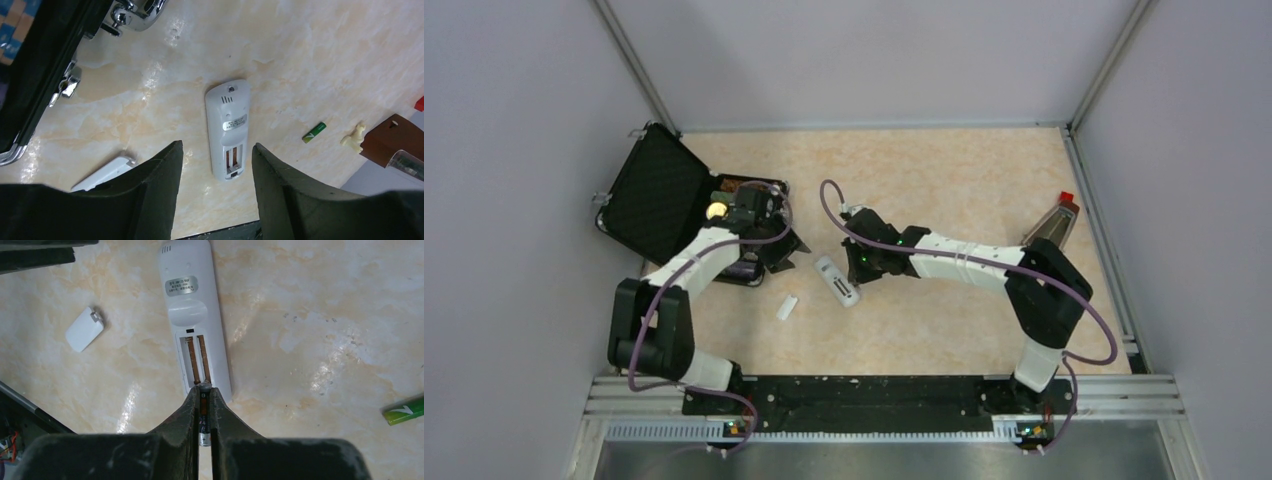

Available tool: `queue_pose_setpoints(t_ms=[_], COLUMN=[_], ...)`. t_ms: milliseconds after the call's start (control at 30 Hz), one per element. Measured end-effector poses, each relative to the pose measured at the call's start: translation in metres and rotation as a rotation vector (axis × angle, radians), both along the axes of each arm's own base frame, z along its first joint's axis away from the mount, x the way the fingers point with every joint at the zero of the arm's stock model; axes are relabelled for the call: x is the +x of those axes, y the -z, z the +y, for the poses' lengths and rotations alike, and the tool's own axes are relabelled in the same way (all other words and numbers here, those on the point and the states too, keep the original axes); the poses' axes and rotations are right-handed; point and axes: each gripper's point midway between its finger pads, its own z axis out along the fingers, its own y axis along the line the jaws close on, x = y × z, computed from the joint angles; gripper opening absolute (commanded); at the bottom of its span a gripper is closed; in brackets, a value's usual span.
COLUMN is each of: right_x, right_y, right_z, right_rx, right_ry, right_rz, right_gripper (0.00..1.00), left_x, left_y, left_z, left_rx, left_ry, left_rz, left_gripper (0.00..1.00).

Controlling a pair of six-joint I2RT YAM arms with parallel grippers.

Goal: Load the batteries into the remote control

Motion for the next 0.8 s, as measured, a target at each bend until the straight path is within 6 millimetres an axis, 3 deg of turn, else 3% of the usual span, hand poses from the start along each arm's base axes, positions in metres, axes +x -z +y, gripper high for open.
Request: queue_pose_setpoints(t_ms=[333,800], right_x=[0.003,0.000], right_y=[0.009,0.032], right_z=[0.018,0.022], right_rx=[-0.010,-0.066], right_ry=[-0.018,-0.029], right_rz=[0.003,0.036], right_gripper=[0.02,0.03], left_x=[0.010,0.015], left_y=[0.034,0.052], left_z=[-0.015,-0.020], left_rx=[-0.075,-0.078], left_ry=[0.084,0.168], left_rz=[0.101,0.097], left_gripper=[0.57,0.58])
